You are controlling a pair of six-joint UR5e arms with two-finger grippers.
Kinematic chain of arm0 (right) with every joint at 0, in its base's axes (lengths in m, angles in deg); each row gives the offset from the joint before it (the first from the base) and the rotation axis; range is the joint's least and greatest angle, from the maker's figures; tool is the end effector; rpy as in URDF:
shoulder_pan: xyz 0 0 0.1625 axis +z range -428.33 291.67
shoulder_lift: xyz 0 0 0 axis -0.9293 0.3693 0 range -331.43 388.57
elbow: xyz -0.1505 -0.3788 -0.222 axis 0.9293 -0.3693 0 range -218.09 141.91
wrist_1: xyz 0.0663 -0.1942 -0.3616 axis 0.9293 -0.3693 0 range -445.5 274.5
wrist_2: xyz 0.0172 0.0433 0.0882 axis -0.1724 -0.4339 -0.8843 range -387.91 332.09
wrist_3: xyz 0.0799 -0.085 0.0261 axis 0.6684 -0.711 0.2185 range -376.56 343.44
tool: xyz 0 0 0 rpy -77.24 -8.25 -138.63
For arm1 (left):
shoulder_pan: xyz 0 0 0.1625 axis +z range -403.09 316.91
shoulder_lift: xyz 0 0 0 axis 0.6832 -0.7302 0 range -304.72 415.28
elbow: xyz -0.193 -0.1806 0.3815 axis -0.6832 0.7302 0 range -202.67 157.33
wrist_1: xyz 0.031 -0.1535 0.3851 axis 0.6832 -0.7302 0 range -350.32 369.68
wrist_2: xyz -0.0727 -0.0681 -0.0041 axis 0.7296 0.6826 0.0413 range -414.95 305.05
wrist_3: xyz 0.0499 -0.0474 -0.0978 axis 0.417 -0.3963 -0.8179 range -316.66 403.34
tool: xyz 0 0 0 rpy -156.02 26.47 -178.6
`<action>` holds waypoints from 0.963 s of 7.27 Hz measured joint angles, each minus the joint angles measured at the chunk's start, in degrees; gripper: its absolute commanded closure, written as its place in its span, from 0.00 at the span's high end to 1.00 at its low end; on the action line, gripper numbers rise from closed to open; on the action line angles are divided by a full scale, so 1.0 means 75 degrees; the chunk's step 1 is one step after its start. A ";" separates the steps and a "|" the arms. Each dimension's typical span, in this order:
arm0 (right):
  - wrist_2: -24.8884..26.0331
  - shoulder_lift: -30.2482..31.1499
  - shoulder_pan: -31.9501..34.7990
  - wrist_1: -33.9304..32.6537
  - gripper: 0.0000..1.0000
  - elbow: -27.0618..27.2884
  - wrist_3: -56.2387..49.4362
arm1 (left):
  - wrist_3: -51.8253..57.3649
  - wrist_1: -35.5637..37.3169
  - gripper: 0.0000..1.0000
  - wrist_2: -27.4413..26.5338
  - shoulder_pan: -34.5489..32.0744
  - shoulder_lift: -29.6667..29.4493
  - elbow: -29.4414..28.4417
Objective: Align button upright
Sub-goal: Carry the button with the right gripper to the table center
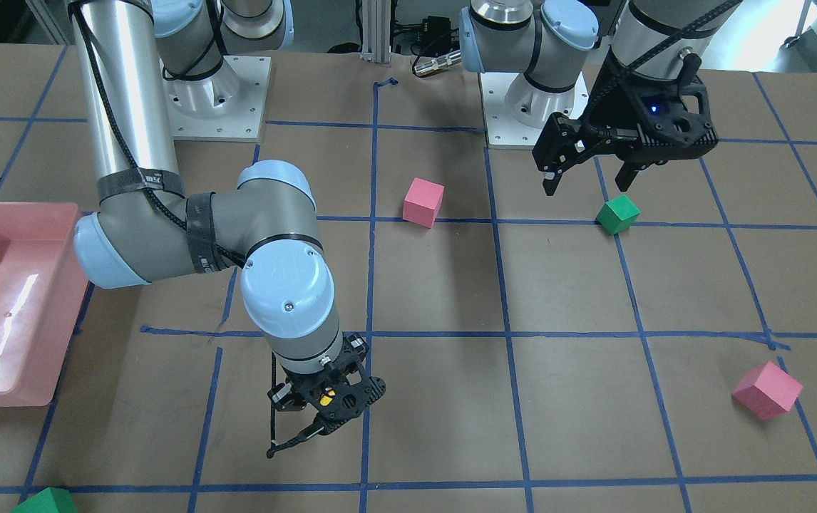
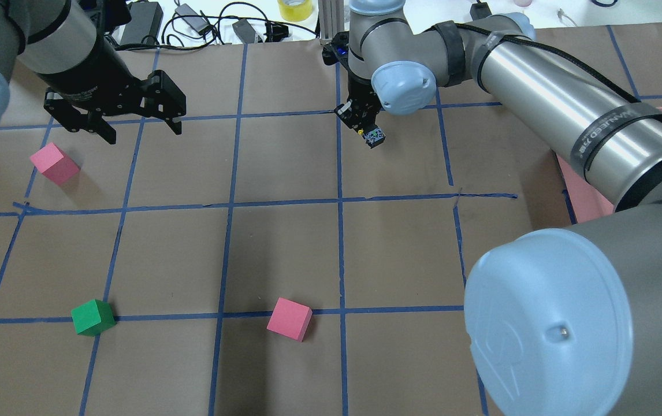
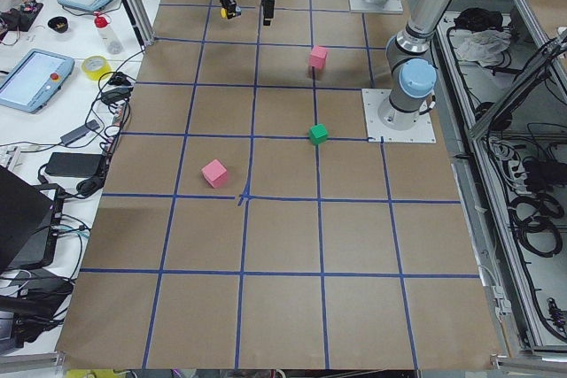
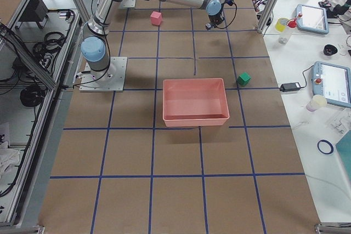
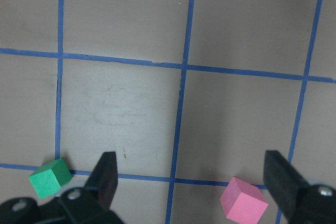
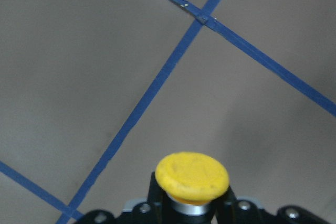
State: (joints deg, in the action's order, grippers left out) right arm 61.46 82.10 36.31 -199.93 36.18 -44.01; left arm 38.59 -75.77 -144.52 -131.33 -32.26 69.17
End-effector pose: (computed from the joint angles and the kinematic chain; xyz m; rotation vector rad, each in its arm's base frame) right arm 0.3202 -0.6930 0.2834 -1.1267 2.9267 -0.1022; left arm -0.1192 -0.4878 0.5203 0.1772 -3.1236 0.1409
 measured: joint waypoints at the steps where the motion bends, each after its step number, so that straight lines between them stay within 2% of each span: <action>1: 0.0143 0.0005 0.0047 -0.0033 0.00 0.0011 -0.1422 | 0.0000 0.0002 1.00 0.0001 0.0000 0.0000 0.0000; 3: 0.0258 0.0010 0.0176 -0.0211 0.00 0.0056 -0.3968 | 0.0000 0.0003 1.00 0.0001 0.0000 0.0000 0.0000; 7: 0.0391 -0.0129 0.0683 -0.0518 0.00 0.0235 -0.7420 | 0.0000 0.0003 1.00 0.0001 0.0000 0.0000 0.0000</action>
State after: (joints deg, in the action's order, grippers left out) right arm 64.40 81.13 41.43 -203.82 37.94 -99.66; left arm 38.59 -75.74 -144.51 -131.34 -32.26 69.17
